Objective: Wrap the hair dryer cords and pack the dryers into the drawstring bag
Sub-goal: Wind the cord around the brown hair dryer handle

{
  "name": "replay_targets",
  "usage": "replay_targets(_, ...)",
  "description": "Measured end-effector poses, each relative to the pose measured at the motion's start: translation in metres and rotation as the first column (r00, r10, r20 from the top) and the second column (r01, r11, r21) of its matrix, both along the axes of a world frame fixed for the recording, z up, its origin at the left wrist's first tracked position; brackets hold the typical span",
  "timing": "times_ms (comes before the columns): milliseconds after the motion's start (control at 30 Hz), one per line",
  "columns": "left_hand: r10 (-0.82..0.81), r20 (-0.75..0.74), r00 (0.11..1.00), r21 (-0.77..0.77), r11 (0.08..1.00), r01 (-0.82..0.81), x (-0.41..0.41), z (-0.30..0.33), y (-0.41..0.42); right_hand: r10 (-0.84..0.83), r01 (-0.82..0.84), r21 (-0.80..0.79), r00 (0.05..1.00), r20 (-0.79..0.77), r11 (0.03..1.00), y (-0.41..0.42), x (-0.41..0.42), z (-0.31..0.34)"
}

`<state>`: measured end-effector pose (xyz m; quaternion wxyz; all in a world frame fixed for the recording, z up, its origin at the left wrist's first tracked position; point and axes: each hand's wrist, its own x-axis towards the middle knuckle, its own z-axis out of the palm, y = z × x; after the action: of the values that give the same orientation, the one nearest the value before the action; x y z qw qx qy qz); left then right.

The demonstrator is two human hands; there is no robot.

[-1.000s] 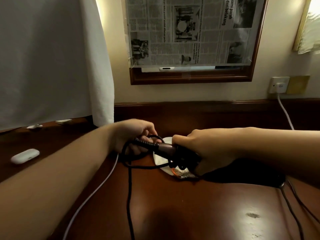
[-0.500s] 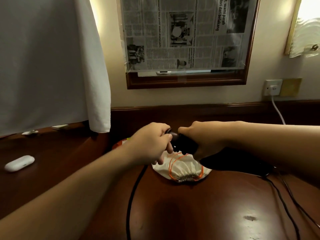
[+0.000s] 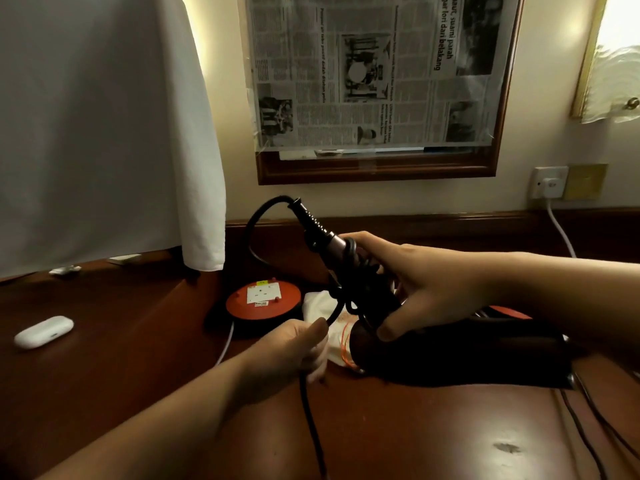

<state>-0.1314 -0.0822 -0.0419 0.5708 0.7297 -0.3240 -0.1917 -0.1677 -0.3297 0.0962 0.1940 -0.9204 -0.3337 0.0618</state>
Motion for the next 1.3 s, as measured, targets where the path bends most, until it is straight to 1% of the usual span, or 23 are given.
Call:
replay_targets(67, -0.088, -0.114, 0.990, 0.002, 0.996, 0.088, 0.011, -0.001, 0.006, 0.039, -0.039, -0.007, 0.999, 0.005, 0.999, 0.006, -0.008, -0.002)
replay_targets(167, -0.187, -0.210, 0.960, 0.116, 0.970, 0.214, 0.017, 0.008, 0.013, 0.074, -0.072, -0.070, 0.997, 0.028, 0.995, 0.007, -0.014, -0.006)
replay_targets(233, -0.237, -0.292, 0.927, 0.149, 0.946, 0.289, 0.022, 0.018, 0.020, 0.081, -0.077, -0.129, 0.996, 0.026, 0.989, 0.007, -0.015, -0.007)
replay_targets(333, -0.322, -0.450, 0.833, 0.052, 0.921, 0.385, 0.031, 0.036, 0.027, 0.087, -0.072, -0.198, 0.994, 0.073, 0.978, 0.006, -0.014, -0.004)
replay_targets(400, -0.328, -0.478, 0.815, 0.006, 0.926, 0.377, 0.031, 0.038, 0.029, 0.079, -0.060, -0.209, 0.993, 0.088, 0.976, 0.002, -0.012, -0.002)
replay_targets(500, -0.264, -0.470, 0.842, -0.029, 0.958, 0.284, 0.018, 0.032, 0.036, 0.060, -0.046, -0.200, 0.996, 0.066, 0.979, -0.006, -0.008, 0.000)
replay_targets(567, -0.236, -0.468, 0.852, -0.080, 0.971, 0.225, 0.006, 0.026, 0.040, 0.064, -0.054, -0.170, 0.996, 0.055, 0.984, -0.011, -0.006, 0.000)
replay_targets(633, -0.264, -0.479, 0.837, -0.125, 0.964, 0.233, -0.006, 0.019, 0.041, 0.068, -0.063, -0.148, 0.997, 0.030, 0.987, -0.012, -0.006, -0.004)
replay_targets(667, -0.291, -0.497, 0.818, -0.138, 0.957, 0.256, -0.013, 0.014, 0.040, 0.063, -0.060, -0.148, 0.998, 0.016, 0.987, -0.011, -0.007, -0.007)
replay_targets(767, -0.362, -0.595, 0.718, -0.168, 0.929, 0.329, -0.036, -0.004, 0.033, 0.051, -0.048, -0.170, 0.999, 0.016, 0.984, -0.007, -0.011, -0.022)
replay_targets(833, -0.393, -0.635, 0.665, -0.176, 0.912, 0.370, -0.055, -0.015, 0.028, 0.046, -0.045, -0.175, 0.999, 0.001, 0.983, -0.004, -0.016, -0.029)
replay_targets(933, -0.429, -0.653, 0.624, -0.205, 0.893, 0.400, -0.074, -0.020, 0.026, 0.046, -0.050, -0.168, 0.999, -0.029, 0.985, -0.003, -0.027, -0.034)
replay_targets(1000, -0.406, -0.645, 0.647, -0.176, 0.904, 0.391, -0.080, -0.018, 0.030, 0.048, -0.051, -0.165, 0.999, -0.021, 0.985, -0.001, -0.040, -0.031)
replay_targets(1100, -0.317, -0.598, 0.736, -0.059, 0.933, 0.354, -0.082, -0.009, 0.036, 0.050, -0.046, -0.161, 0.999, 0.015, 0.986, 0.002, -0.060, -0.024)
replay_targets(1200, -0.206, -0.531, 0.822, 0.046, 0.961, 0.271, -0.080, 0.009, 0.037, 0.071, -0.075, -0.173, 0.997, -0.026, 0.982, 0.005, -0.082, -0.016)
replay_targets(1233, -0.185, -0.518, 0.835, 0.067, 0.965, 0.255, -0.079, 0.017, 0.036, 0.076, -0.084, -0.188, 0.996, -0.047, 0.979, 0.006, -0.089, -0.014)
replay_targets(1300, -0.213, -0.507, 0.835, 0.101, 0.948, 0.303, -0.079, 0.038, 0.030, 0.084, -0.099, -0.227, 0.994, -0.076, 0.969, 0.007, -0.099, -0.009)
